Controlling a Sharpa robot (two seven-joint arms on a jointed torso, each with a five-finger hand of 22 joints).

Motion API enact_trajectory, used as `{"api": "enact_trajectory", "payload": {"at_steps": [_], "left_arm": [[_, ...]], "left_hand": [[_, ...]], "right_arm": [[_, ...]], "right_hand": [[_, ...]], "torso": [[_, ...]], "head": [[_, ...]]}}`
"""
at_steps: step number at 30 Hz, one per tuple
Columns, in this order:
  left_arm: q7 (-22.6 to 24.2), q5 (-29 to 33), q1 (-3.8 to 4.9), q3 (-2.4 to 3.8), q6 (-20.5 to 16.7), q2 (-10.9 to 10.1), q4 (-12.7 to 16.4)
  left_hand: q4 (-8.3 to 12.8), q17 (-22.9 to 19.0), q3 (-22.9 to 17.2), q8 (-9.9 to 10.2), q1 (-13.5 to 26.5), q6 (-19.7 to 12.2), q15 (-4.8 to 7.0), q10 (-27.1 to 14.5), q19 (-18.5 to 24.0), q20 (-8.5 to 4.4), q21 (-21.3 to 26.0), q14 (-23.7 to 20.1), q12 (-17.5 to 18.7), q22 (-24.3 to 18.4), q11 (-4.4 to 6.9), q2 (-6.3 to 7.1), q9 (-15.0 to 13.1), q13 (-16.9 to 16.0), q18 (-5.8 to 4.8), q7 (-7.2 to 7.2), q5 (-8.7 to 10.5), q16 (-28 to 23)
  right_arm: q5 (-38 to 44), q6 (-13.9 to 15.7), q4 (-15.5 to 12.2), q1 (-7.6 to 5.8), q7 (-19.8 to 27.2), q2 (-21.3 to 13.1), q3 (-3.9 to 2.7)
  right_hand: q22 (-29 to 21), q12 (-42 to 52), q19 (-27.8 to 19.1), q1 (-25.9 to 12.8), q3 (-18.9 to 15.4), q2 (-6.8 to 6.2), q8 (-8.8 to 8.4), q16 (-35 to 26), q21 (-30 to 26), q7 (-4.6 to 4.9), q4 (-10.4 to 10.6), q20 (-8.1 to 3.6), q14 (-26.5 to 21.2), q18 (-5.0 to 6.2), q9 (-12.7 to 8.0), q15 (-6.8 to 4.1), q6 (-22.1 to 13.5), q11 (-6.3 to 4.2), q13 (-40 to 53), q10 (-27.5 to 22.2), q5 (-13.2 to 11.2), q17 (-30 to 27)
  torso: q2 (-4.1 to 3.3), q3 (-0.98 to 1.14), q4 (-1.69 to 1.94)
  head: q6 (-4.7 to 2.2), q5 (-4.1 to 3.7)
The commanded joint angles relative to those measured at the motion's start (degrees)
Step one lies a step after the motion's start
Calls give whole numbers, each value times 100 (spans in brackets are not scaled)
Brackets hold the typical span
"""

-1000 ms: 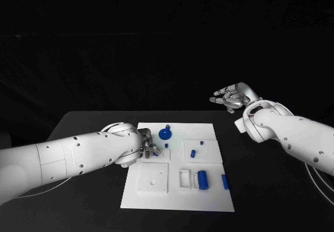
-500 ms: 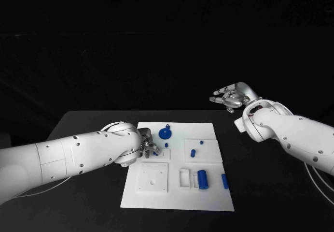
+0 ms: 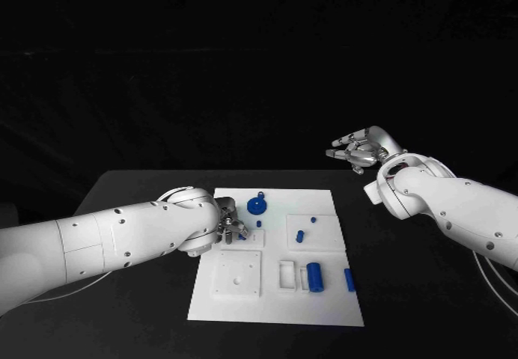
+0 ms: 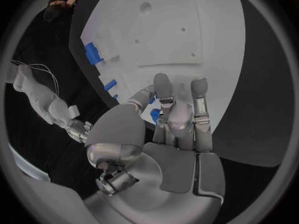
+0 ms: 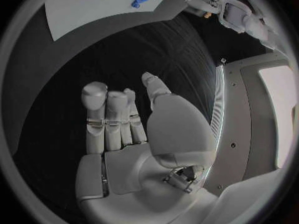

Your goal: Assemble the parts on the task board

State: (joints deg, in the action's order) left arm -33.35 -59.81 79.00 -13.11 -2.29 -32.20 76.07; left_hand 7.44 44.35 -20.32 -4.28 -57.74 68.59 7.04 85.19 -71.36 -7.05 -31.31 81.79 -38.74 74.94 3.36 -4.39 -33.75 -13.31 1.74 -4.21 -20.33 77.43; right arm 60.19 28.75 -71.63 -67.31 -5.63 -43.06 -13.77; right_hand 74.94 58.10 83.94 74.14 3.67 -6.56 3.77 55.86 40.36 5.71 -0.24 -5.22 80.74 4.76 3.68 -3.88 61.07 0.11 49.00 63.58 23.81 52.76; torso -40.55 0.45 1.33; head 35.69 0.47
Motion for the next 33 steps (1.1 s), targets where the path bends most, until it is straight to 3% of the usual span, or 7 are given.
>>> {"api": "enact_trajectory", "payload": {"at_steps": [1, 5, 21, 27, 33], "left_arm": [[-49, 77, -100, -69, 462, 21, 27], [-53, 78, -100, -69, 479, 23, 27], [-97, -11, -100, -69, 633, 67, -1], [-102, -23, -100, -69, 773, 97, 2], [-90, -29, -101, -69, 815, 117, 10]], "left_hand": [[51, 20, -106, -9, -85, 1689, -19, 169, 9, 51, -15, 44, -44, 112, 156, -153, 78, 57, 39, 740, 36, 22], [13, 66, -84, -17, -110, 1693, -24, 167, 8, 83, -25, 50, -152, 113, 156, -152, 81, 280, 76, 741, 57, 20], [47, 139, -125, -30, -120, 1708, -24, 167, 5, 89, -44, 62, -188, 113, 161, -180, 67, 297, 83, 747, 19, 51], [-18, 188, -1, -52, -144, 1718, -33, 166, 11, 132, -49, 65, -219, 111, 161, -141, 48, 325, 117, 756, 214, 69], [-333, 237, 215, -103, -158, 1731, -38, 168, 1, 172, -43, 68, -254, 110, 164, -143, 31, 402, 154, 769, 521, 81]], "right_arm": [[24, -72, 0, -1, 36, 6, -3], [24, -78, 1, -1, 34, 7, -3], [25, -89, 3, -1, 30, 14, -3], [26, -97, 25, -1, 33, 42, -3], [27, -102, 42, 0, 36, 62, -3]], "right_hand": [[472, 17, 265, -64, 46, 9, -23, -2, -20, 7, 0, 9, 2, 101, -9, -20, 28, -18, -9, -14, 50, 0], [473, 17, 267, -64, 66, 7, -22, 1, -16, 7, -17, 8, 4, 101, -9, -20, 29, -19, -8, -15, 102, 5], [473, 16, 266, -93, 115, 1, -22, -4, -16, 7, -56, 7, 3, 100, -9, -22, 30, -21, -8, -18, 206, 5], [473, 15, 267, -95, 128, -1, -24, -1, -19, 8, -68, 6, 6, 100, -10, -22, 26, -22, -9, -18, 234, 9], [472, 14, 266, -104, 142, 0, -23, -7, -20, 7, -80, 5, 3, 99, -9, -23, 28, -23, -9, -20, 260, 4]], "torso": [[1, -2, -1], [4, -1, -2], [-1, 4, 2], [0, 6, 0], [0, 6, 0]], "head": [[4, 1], [6, 1], [3, -4], [20, -10], [16, -13]]}}
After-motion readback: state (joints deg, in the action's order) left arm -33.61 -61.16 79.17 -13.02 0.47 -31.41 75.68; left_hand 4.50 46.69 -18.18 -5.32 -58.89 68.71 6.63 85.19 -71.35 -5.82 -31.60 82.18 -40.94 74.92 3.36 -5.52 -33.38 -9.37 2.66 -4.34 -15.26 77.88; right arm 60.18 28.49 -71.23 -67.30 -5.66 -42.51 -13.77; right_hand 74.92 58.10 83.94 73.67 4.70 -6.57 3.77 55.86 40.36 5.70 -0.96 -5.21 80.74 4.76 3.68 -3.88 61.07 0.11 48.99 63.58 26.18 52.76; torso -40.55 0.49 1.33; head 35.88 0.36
